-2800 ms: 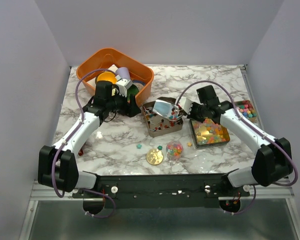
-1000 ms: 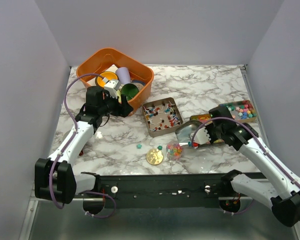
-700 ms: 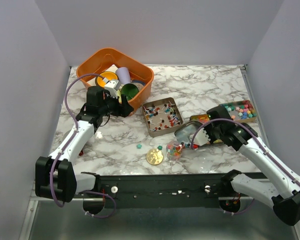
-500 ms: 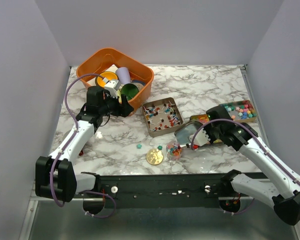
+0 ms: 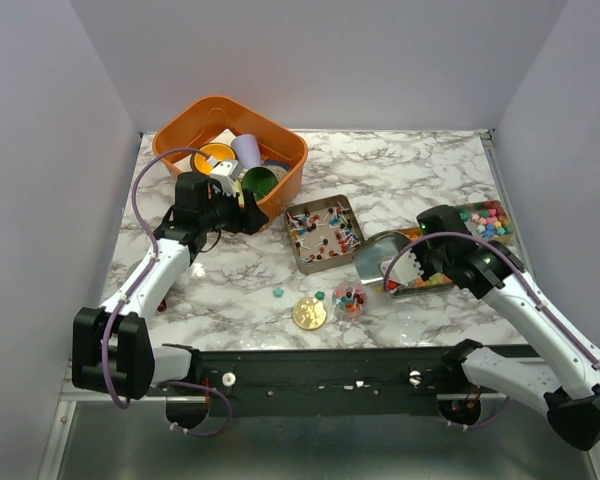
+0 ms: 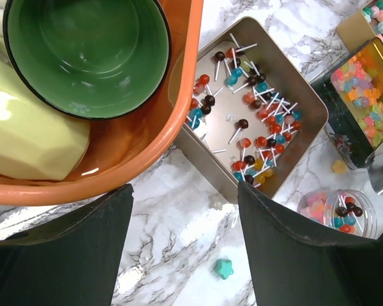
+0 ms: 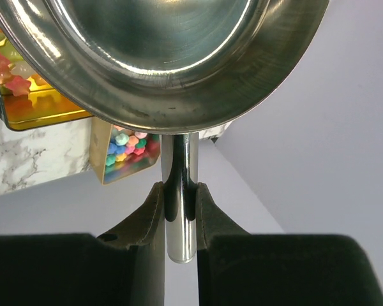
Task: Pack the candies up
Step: Place the fake candies in the packing bottle, then place the spatula at the center of the board.
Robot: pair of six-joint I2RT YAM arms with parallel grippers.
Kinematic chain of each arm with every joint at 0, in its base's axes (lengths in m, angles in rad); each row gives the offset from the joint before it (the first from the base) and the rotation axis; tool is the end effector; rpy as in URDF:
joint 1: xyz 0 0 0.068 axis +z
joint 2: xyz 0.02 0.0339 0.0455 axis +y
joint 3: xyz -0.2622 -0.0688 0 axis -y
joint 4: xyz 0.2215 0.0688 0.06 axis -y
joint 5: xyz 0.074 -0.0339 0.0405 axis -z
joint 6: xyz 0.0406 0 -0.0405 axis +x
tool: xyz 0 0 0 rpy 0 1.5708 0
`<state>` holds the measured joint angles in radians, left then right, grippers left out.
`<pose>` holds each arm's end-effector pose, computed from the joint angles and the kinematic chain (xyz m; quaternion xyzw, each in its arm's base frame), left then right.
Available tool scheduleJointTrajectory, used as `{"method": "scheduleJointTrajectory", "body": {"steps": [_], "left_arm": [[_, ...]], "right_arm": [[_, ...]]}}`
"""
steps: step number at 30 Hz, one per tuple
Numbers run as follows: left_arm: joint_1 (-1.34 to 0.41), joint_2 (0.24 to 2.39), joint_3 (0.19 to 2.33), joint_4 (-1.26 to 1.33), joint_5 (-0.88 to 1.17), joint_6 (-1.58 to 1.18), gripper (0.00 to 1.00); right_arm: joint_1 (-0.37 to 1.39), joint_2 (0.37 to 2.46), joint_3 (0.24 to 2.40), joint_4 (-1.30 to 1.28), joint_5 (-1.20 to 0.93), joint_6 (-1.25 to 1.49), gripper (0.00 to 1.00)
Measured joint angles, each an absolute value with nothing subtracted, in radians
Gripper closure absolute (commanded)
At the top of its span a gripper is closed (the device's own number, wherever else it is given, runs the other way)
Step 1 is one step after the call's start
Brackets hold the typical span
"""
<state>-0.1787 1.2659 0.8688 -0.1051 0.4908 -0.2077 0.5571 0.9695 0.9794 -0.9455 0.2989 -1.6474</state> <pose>0.2574 -0.0659 0.2804 0.1116 0.8365 -0.3000 0.4446 0.1417 0.0742 0.3011 -0.8172 0.4657 -0.2811 0.1907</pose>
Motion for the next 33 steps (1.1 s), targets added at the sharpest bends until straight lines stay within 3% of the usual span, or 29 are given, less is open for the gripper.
{"method": "scheduleJointTrajectory", "body": {"steps": [9,16,21,28,33], "left_arm": [[-0.179,1.320,0.899,-0.140,0.514,-0.225,0.22],[-0.178,1.328,0.915,-0.165,0.530,-0.214,0.22],[-0.178,1.349,0.918,-0.167,0.544,-0.211,0.23],[-0.177,1.409,0.918,-0.157,0.545,-0.230,0.23],[-0.171,1.427,0.918,-0.135,0.545,-0.250,0.23]], "right_arm": [[0.485,1.076,1.092,-0.974,0.281,-1.408,0.99],[0.131,1.316,1.288,-0.982,0.161,-0.944,0.99],[-0.062,1.281,1.248,-1.004,0.132,-0.785,0.99],[-0.316,1.068,1.060,-1.112,0.117,-0.726,0.99],[-0.504,1.092,0.973,-1.148,0.102,-0.741,0.99]]}}
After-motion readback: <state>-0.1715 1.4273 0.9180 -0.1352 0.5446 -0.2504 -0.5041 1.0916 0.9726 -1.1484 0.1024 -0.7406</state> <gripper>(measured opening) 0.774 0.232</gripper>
